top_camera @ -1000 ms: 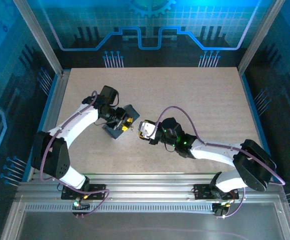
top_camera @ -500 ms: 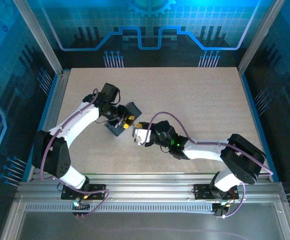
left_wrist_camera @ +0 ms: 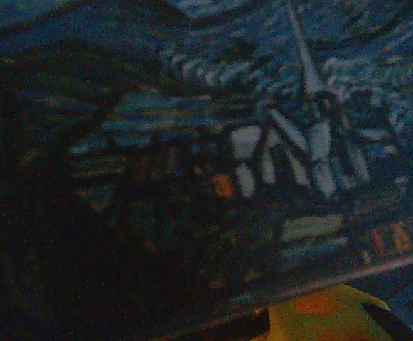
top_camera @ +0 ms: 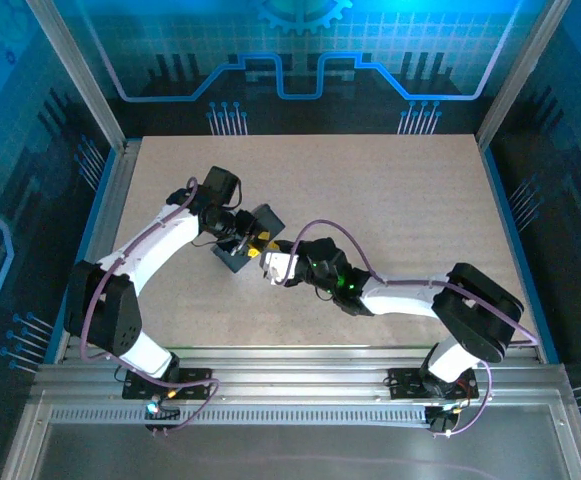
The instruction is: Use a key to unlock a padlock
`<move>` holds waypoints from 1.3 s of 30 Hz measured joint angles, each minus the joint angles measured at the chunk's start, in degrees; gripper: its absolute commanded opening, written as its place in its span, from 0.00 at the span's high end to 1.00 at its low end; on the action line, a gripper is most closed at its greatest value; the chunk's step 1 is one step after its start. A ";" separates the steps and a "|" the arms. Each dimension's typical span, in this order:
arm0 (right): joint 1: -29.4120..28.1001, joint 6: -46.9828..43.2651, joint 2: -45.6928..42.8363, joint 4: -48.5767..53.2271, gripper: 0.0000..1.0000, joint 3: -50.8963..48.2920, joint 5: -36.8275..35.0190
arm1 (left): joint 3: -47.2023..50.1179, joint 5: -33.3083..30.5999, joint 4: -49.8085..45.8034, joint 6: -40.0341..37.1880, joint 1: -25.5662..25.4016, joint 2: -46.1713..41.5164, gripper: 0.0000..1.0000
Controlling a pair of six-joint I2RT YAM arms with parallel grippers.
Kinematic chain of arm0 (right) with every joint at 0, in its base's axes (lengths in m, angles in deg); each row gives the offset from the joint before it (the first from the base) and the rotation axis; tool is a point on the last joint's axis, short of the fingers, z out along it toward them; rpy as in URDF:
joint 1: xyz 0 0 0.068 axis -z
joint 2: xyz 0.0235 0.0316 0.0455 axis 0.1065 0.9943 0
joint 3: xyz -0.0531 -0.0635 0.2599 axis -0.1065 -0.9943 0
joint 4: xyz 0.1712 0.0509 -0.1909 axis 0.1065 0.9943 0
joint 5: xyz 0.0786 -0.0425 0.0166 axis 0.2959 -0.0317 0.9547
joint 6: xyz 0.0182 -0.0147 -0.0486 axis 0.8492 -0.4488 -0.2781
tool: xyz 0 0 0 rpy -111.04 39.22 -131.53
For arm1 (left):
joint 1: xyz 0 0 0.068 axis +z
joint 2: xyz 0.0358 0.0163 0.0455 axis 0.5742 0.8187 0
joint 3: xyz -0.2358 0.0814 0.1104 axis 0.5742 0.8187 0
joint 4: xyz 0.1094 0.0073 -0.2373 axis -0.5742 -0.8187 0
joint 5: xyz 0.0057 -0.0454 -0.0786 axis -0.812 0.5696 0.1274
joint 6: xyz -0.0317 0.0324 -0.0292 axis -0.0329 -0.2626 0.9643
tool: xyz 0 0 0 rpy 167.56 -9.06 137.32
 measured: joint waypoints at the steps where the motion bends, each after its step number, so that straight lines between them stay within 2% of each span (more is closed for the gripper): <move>1: 0.00 -0.11 0.15 -0.09 0.85 0.07 -0.02 | 0.00 -0.17 0.02 0.00 0.00 0.00 1.00; 6: 0.00 -0.35 1.57 -0.55 0.86 1.03 -0.81 | 0.00 -1.05 0.44 0.02 0.04 0.00 1.00; 10: -0.02 -0.90 2.75 -1.33 0.97 1.64 -1.77 | 0.00 -2.21 1.22 0.02 0.04 0.00 1.00; 14: 0.00 0.50 3.19 -1.31 1.00 2.23 -2.69 | 0.00 -3.06 2.03 0.04 0.04 0.00 1.00; 17: 0.04 6.95 3.08 1.29 1.00 3.43 -2.58 | 0.00 -3.65 2.34 0.04 0.04 0.00 1.00; 21: 0.66 21.73 1.46 5.14 1.00 4.11 1.16 | 0.00 -3.58 1.62 0.00 0.00 0.00 1.00; 24: 1.49 33.16 0.48 6.08 0.93 4.11 5.31 | 0.02 -3.54 0.59 -0.02 -0.20 0.00 1.00; 27: 2.38 42.29 -0.52 7.54 0.72 3.93 8.85 | 0.02 -2.75 -0.04 -0.28 -0.52 0.00 1.00; 32: 3.89 52.41 -4.50 12.28 0.57 3.10 13.75 | 0.90 -1.79 2.03 -0.42 -1.09 0.00 1.00; 39: 9.40 68.61 -9.29 12.35 0.51 -1.57 15.72 | 2.45 -0.42 6.45 -0.20 -1.09 0.00 1.00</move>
